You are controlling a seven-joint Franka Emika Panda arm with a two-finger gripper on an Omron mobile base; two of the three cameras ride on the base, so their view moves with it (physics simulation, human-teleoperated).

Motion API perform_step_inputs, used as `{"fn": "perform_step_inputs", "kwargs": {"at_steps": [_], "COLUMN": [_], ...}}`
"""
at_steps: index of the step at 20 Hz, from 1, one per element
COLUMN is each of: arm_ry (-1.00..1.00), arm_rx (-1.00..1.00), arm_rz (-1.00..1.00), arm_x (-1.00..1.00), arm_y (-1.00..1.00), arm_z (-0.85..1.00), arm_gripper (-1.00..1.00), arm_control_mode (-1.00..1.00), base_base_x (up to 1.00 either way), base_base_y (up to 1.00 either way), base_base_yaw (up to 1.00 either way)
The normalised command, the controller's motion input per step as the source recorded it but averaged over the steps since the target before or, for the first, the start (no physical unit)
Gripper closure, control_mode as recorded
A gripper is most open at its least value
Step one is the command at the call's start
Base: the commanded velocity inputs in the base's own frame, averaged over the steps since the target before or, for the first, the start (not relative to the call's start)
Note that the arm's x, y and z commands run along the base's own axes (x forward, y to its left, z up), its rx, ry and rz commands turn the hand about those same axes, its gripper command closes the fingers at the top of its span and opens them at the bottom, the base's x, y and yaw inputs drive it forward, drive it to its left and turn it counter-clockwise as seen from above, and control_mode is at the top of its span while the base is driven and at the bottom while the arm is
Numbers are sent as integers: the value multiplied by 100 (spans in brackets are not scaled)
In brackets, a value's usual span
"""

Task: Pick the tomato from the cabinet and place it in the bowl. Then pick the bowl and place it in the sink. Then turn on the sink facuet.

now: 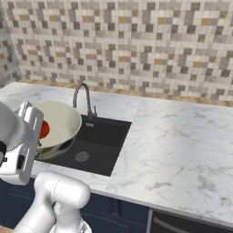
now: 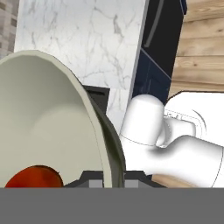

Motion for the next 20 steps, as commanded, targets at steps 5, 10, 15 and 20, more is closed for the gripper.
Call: {"fn": "perform_step_inputs", "kwargs": {"at_steps": [5,10,15,20], "arm_ry": [2,3,1,0], "arm_rx": [0,0,0,-4], "arm_rz": [0,11,27,26], "arm_x": [0,33,86,99], "arm_y": [0,-7,-8,4], "arm_z": [0,-24,-47,-61], "arm_gripper": [100,100,100,100], "arm_control_mode": [-100,-100,-100,-100], "base_base_x": [0,0,0,0], "base_base_y": [0,0,0,0], "base_base_yaw": [0,0,0,0]}}
